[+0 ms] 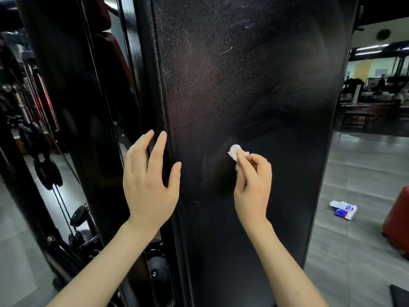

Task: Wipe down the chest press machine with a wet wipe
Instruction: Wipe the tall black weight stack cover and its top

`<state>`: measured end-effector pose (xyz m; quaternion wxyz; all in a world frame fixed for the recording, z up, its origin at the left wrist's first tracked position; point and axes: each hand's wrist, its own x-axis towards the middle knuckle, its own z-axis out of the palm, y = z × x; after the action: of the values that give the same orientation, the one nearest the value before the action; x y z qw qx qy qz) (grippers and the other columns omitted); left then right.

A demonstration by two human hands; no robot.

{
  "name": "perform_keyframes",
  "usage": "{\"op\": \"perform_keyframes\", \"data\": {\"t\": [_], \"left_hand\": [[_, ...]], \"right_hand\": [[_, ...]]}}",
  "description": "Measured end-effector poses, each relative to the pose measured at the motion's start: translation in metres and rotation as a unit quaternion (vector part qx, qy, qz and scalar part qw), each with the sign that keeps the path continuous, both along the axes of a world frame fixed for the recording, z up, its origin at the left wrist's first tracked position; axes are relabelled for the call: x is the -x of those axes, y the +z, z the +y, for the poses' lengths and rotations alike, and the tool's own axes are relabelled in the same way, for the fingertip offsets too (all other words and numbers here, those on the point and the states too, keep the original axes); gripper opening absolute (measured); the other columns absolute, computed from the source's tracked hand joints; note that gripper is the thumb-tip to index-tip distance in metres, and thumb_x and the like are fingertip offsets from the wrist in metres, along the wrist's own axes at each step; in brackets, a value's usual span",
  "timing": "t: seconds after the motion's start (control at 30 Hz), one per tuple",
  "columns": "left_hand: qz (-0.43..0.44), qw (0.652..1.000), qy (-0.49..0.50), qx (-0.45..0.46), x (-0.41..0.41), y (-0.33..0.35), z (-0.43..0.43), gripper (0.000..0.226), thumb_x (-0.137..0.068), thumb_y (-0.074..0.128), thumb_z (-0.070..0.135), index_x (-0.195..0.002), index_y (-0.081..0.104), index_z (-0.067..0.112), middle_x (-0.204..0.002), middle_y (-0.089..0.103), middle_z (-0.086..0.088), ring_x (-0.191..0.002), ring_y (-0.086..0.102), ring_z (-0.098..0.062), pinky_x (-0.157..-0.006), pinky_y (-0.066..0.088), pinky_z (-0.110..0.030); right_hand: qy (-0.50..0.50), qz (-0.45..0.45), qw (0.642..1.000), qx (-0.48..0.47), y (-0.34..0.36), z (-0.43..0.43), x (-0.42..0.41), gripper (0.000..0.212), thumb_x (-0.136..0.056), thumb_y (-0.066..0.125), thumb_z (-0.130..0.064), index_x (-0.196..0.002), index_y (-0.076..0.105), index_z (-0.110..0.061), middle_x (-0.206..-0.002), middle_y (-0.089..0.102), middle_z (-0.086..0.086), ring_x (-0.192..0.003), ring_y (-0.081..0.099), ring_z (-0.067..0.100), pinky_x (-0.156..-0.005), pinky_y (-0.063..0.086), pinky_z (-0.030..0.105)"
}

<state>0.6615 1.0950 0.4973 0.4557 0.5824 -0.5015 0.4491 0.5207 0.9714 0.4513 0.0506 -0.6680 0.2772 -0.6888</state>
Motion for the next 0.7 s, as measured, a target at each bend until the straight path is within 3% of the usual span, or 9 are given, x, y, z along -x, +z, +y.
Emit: {"op": "perform_keyframes", "data": {"t": [0.03,0.1,0.2,0.33,0.4,0.5,0.6,0.7], "left_hand": [[-0.005,1.0,0.003,-0.009,-0.002,-0.001,-0.003,0.055,-0.089,0.057,0.025,-0.137,0.039,0.007,-0.136,0.043,-0.021,-0.126,0.041,-0.031,-0.108,0.029,-0.031],[-0.013,1.0,-0.009,-0.025,-0.008,-0.003,-0.009,0.06,-0.091,0.053,0.028,-0.143,0.029,0.009,-0.143,0.032,-0.021,-0.134,0.032,-0.029,-0.113,0.023,-0.026],[-0.007,0.996,-0.073,-0.045,-0.017,-0.008,-0.014,0.061,-0.094,0.047,0.029,-0.145,0.021,0.01,-0.149,0.018,-0.016,-0.14,0.02,-0.021,-0.115,0.015,-0.018],[-0.017,0.995,-0.089,-0.045,-0.023,-0.009,-0.017,0.059,-0.096,0.045,0.029,-0.144,0.02,0.008,-0.149,0.017,-0.016,-0.14,0.02,-0.024,-0.116,0.021,-0.029],[-0.016,0.995,-0.093,-0.045,-0.024,-0.009,-0.018,0.058,-0.096,0.045,0.028,-0.144,0.019,0.008,-0.149,0.017,-0.018,-0.14,0.018,-0.023,-0.115,0.024,-0.037],[-0.01,0.995,-0.094,-0.042,-0.023,-0.011,-0.021,0.058,-0.096,0.045,0.027,-0.144,0.019,0.007,-0.149,0.019,-0.022,-0.139,0.019,-0.025,-0.114,0.025,-0.042],[-0.009,0.995,-0.099,-0.03,-0.02,-0.01,-0.021,0.056,-0.096,0.047,0.022,-0.142,0.022,0.002,-0.147,0.022,-0.027,-0.138,0.023,-0.028,-0.112,0.028,-0.045],[-0.015,0.995,-0.093,-0.012,-0.016,-0.008,-0.022,0.055,-0.094,0.048,0.018,-0.14,0.028,-0.004,-0.144,0.027,-0.032,-0.135,0.026,-0.03,-0.115,0.024,-0.038]], "right_hand": [[-0.004,0.009,1.0,-0.006,-0.003,-0.002,-0.004,0.036,-0.087,0.045,-0.005,-0.12,0.062,-0.004,-0.117,0.056,0.014,-0.109,0.048,0.023,-0.094,0.042,0.028],[-0.026,0.03,0.999,0.013,-0.008,0.001,-0.012,0.044,-0.086,0.039,0.001,-0.127,0.055,0.002,-0.134,0.05,0.019,-0.126,0.042,0.027,-0.106,0.037,0.039],[0.076,0.053,0.995,0.022,-0.028,0.022,-0.028,0.04,-0.094,0.032,0.012,-0.128,0.048,-0.002,-0.136,0.046,0.016,-0.131,0.039,0.029,-0.118,0.016,0.038],[0.087,0.252,0.956,0.122,-0.103,0.05,-0.034,0.055,-0.101,0.031,-0.025,-0.149,0.015,-0.004,-0.158,0.008,0.012,-0.145,0.016,0.032,-0.119,0.011,0.044],[0.049,0.318,0.932,0.165,-0.107,0.035,-0.024,0.055,-0.102,0.027,-0.034,-0.151,0.014,-0.012,-0.159,0.007,0.007,-0.146,0.013,0.024,-0.118,0.011,0.046],[-0.007,0.272,0.953,0.132,-0.053,0.009,-0.016,0.054,-0.101,0.023,-0.039,-0.147,0.02,-0.011,-0.153,0.015,0.006,-0.146,0.006,0.017,-0.118,0.005,0.048],[-0.016,0.181,0.982,0.042,-0.023,0.009,-0.029,0.058,-0.101,0.016,-0.04,-0.148,0.012,-0.005,-0.154,0.003,0.005,-0.145,-0.004,0.018,-0.118,-0.004,0.046],[0.028,0.261,0.961,0.09,-0.069,0.037,-0.043,0.058,-0.101,0.018,-0.041,-0.149,0.01,-0.01,-0.157,-0.004,0.002,-0.147,-0.002,0.021,-0.117,-0.003,0.048]]}}
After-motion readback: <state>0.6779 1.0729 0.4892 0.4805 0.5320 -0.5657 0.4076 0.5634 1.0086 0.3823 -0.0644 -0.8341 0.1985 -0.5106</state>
